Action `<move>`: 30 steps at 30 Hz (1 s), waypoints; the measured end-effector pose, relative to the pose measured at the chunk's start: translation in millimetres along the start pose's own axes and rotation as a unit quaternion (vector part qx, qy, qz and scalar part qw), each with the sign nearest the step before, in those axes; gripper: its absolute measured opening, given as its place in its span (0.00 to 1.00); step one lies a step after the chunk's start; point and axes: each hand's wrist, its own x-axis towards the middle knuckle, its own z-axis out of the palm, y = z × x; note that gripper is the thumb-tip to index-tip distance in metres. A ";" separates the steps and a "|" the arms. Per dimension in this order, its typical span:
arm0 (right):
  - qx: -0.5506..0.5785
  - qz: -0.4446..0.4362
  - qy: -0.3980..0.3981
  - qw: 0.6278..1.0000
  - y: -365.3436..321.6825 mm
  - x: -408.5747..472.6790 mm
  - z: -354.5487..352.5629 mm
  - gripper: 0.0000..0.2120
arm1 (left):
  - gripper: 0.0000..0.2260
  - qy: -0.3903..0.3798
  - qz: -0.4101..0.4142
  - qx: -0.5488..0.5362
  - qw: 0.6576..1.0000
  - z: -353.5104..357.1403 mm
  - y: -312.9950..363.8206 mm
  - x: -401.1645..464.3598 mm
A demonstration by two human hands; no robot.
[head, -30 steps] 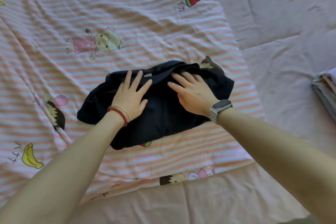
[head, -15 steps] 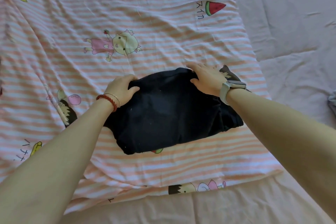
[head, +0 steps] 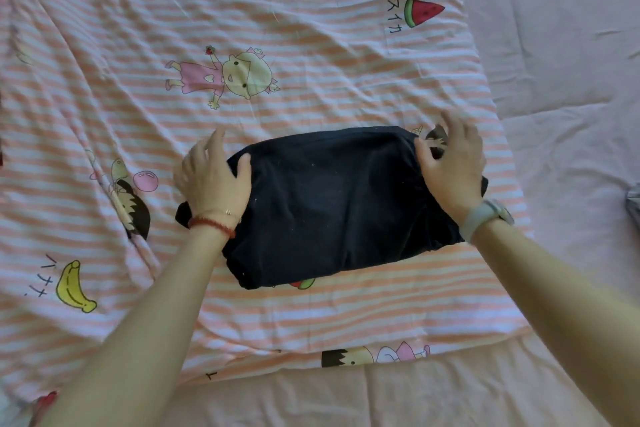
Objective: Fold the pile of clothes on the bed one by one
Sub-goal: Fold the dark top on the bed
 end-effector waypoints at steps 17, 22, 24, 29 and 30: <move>0.117 0.182 -0.115 0.969 16.2 -75.7 -2.3 0.12 | 0.28 -0.143 0.053 0.113 0.982 57.0 -14.6 -115.5; 0.092 0.107 0.004 0.990 -24.9 -84.2 -8.1 0.14 | 0.21 -0.098 0.058 -0.068 0.991 33.4 -20.7 -111.2; 0.109 -0.007 0.029 0.994 -57.9 -98.7 -4.1 0.14 | 0.16 -0.069 0.011 -0.211 0.975 16.8 -26.4 -109.2; 0.159 -0.189 -0.135 0.959 -132.1 -139.0 37.3 0.16 | 0.12 -0.100 -0.277 -0.579 0.760 -28.5 -55.3 -98.2; 0.156 -0.196 -0.225 0.942 -139.9 -145.5 46.9 0.18 | 0.13 -0.114 -0.312 -0.624 0.708 -33.3 -63.5 -95.5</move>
